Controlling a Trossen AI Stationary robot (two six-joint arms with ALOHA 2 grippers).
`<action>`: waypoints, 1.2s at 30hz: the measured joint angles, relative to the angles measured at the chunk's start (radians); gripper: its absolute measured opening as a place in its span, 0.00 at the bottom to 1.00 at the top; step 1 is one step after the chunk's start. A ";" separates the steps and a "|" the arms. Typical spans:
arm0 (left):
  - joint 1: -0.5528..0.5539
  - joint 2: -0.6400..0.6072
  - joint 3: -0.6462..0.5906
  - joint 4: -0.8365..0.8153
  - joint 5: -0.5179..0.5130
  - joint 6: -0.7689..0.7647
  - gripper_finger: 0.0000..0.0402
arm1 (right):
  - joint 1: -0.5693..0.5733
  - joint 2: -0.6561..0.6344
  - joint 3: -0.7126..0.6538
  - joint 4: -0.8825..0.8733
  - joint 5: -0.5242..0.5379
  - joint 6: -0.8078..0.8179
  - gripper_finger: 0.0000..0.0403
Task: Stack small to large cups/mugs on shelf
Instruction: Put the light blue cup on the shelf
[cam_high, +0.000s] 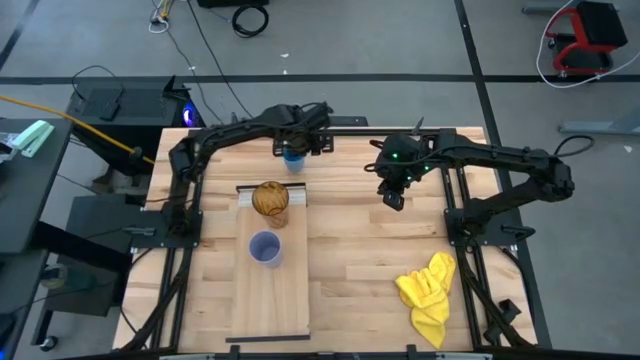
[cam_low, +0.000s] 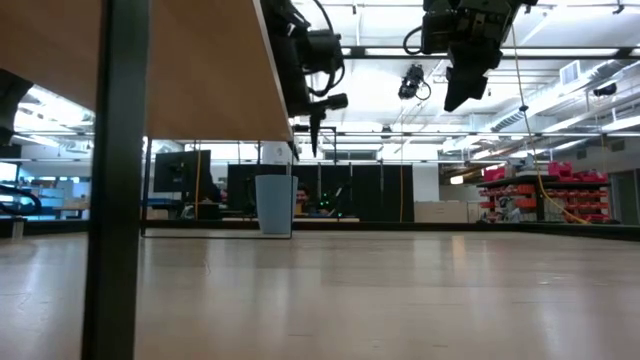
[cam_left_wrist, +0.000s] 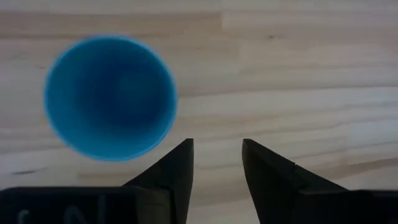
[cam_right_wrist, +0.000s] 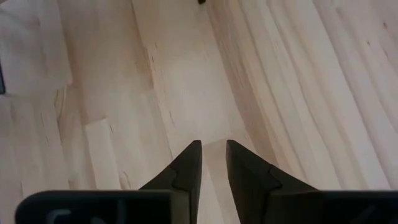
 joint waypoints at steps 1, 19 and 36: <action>0.000 0.008 0.000 -0.004 0.012 0.000 0.36 | 0.000 0.000 0.000 0.001 0.000 0.000 0.20; 0.040 0.029 0.000 -0.013 -0.011 -0.001 0.38 | 0.042 0.000 0.000 0.030 0.000 -0.008 0.21; 0.049 0.078 -0.001 -0.020 0.019 -0.001 0.36 | 0.051 0.000 0.000 0.037 0.000 -0.033 0.21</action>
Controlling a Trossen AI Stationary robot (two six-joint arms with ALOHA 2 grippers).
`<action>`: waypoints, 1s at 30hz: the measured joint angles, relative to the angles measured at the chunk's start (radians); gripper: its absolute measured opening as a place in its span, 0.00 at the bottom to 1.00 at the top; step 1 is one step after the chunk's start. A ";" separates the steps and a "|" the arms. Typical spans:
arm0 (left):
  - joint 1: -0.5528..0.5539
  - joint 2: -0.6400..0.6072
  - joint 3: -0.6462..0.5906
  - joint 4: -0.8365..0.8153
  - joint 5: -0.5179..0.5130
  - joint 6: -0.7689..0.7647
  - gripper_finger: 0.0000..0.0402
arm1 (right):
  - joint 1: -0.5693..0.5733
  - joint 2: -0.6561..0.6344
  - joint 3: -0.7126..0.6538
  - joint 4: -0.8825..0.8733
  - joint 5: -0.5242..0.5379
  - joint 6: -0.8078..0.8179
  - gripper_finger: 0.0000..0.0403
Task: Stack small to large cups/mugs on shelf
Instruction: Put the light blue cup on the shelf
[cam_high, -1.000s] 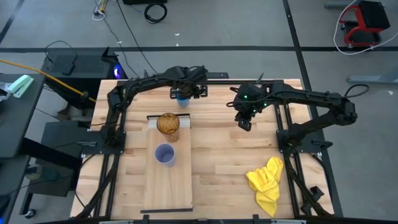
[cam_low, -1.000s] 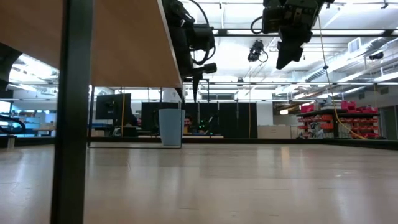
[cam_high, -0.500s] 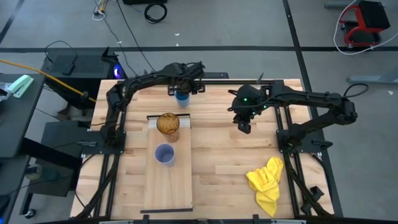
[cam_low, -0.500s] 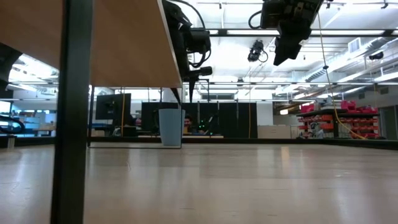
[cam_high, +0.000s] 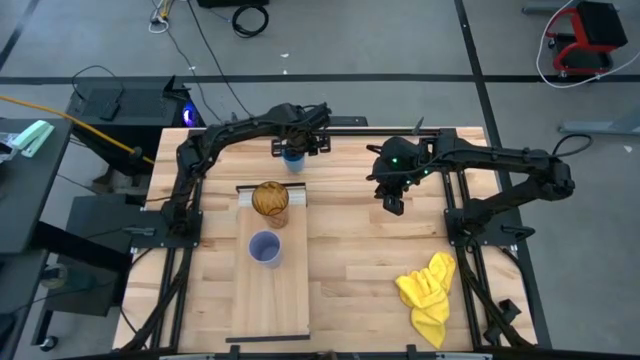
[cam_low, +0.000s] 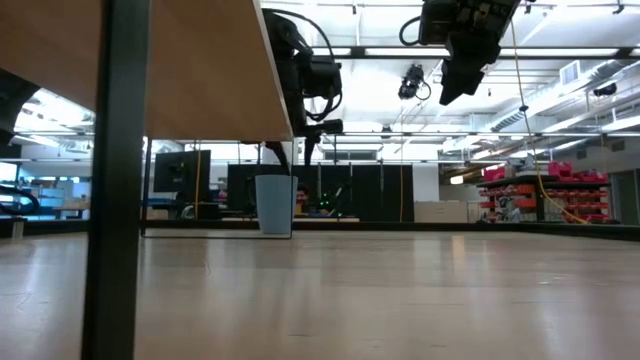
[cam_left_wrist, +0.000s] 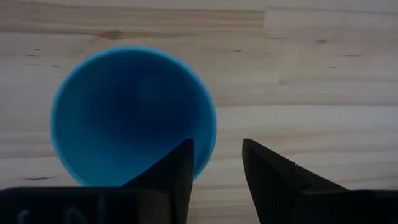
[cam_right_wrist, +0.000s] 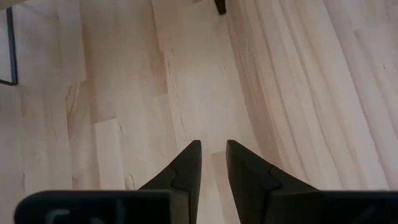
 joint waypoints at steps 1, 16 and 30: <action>0.002 0.000 0.000 -0.002 0.000 0.000 0.35 | 0.000 0.000 0.000 0.000 0.000 -0.001 0.21; 0.010 0.034 0.000 -0.001 0.044 -0.017 0.19 | 0.001 0.000 0.000 -0.001 0.000 0.003 0.20; 0.011 0.024 0.005 0.006 0.038 -0.007 0.04 | 0.001 0.000 0.000 0.000 0.000 0.001 0.20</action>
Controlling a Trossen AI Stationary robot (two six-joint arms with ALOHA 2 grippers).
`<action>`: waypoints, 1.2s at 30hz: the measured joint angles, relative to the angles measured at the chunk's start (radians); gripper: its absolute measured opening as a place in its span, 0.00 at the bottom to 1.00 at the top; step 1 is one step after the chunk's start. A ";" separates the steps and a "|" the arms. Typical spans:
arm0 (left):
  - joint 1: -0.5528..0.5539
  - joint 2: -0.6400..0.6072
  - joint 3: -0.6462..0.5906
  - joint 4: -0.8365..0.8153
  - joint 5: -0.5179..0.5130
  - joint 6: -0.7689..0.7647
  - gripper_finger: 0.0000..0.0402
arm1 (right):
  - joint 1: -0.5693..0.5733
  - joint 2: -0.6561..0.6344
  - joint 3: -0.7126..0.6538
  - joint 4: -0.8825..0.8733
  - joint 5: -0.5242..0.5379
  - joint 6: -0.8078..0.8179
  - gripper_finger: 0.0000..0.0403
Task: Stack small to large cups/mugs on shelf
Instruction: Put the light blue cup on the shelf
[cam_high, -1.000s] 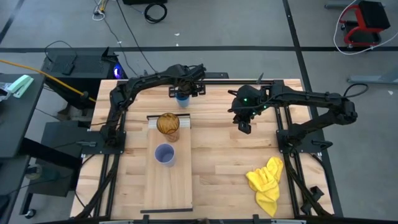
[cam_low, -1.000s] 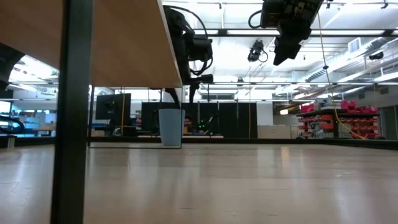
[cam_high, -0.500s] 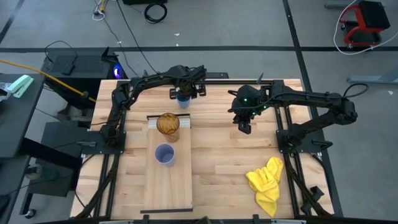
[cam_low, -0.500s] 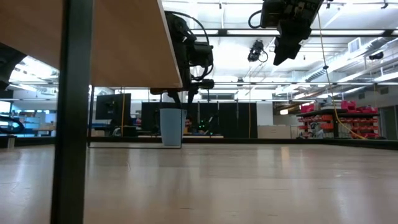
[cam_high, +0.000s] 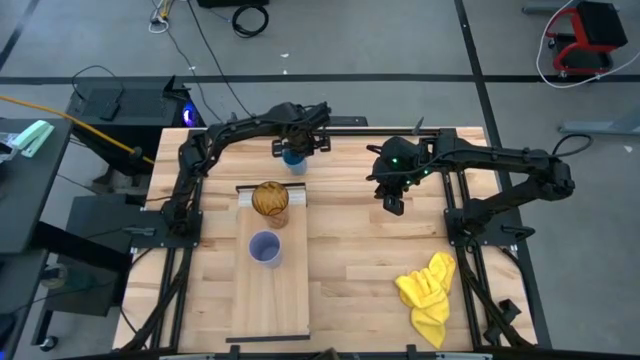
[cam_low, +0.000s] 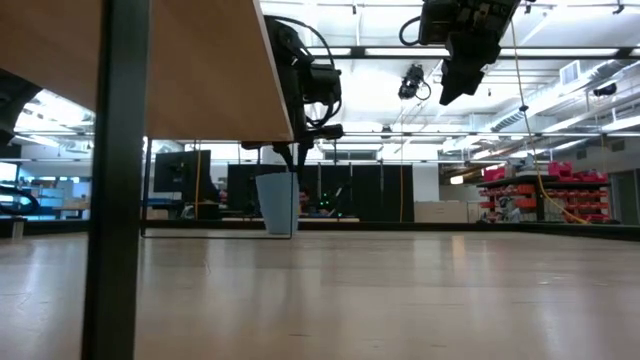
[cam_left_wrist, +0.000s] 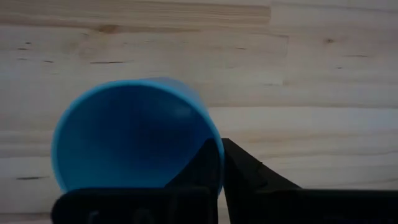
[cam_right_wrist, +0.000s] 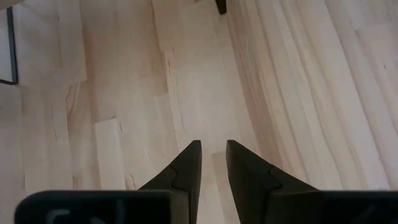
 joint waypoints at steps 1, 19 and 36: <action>0.000 0.000 0.010 -0.010 0.001 0.004 0.04 | 0.000 0.000 0.000 0.000 0.000 0.000 0.20; -0.011 0.002 0.476 -0.346 -0.026 0.125 0.03 | 0.000 0.000 0.000 0.012 0.000 -0.002 0.20; 0.012 -0.091 0.485 -0.500 -0.071 0.166 0.03 | 0.000 0.000 0.000 0.010 0.000 -0.021 0.20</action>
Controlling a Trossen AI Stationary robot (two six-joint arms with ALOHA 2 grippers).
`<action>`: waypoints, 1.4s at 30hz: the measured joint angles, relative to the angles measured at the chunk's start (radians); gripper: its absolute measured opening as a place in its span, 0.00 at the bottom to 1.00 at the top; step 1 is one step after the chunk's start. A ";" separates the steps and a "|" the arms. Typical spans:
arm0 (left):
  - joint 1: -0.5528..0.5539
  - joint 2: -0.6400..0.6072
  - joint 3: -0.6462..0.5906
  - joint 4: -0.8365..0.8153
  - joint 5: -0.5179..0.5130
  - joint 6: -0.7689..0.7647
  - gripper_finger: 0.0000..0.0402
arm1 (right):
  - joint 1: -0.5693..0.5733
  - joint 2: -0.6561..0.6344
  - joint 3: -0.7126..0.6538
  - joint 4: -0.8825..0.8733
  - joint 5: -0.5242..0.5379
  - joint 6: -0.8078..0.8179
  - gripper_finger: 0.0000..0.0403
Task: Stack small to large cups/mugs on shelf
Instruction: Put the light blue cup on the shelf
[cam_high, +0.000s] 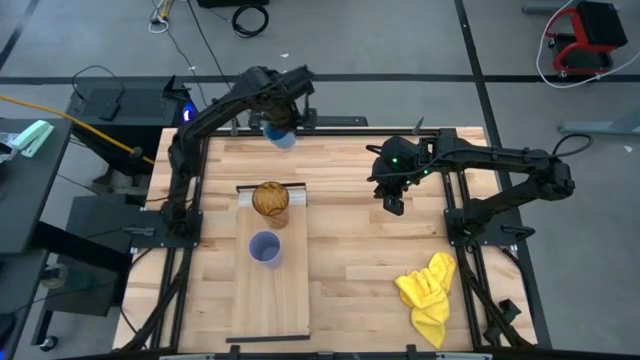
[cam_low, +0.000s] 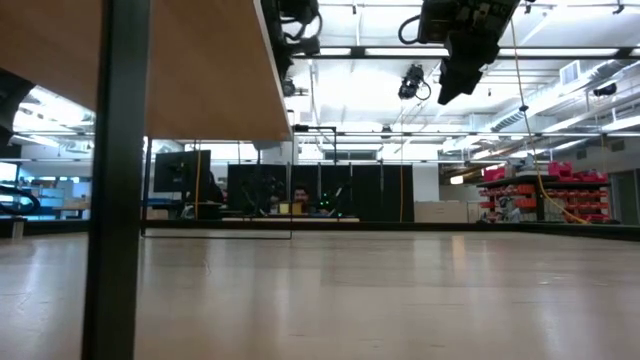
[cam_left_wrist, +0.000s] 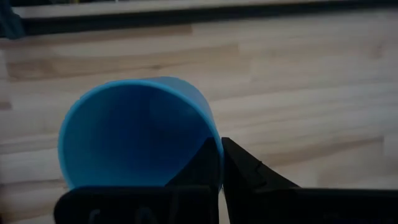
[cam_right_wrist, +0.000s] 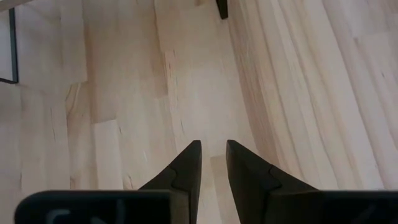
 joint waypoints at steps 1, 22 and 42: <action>0.006 -0.010 0.000 0.001 -0.003 -0.001 0.03 | 0.000 0.000 0.000 -0.002 0.000 0.000 0.20; -0.084 -0.248 -0.005 0.012 0.042 0.003 0.03 | 0.000 0.000 0.000 0.016 0.000 -0.014 0.20; -0.361 -0.505 -0.005 0.247 -0.040 0.062 0.03 | 0.000 0.000 0.000 -0.101 -0.019 0.050 0.20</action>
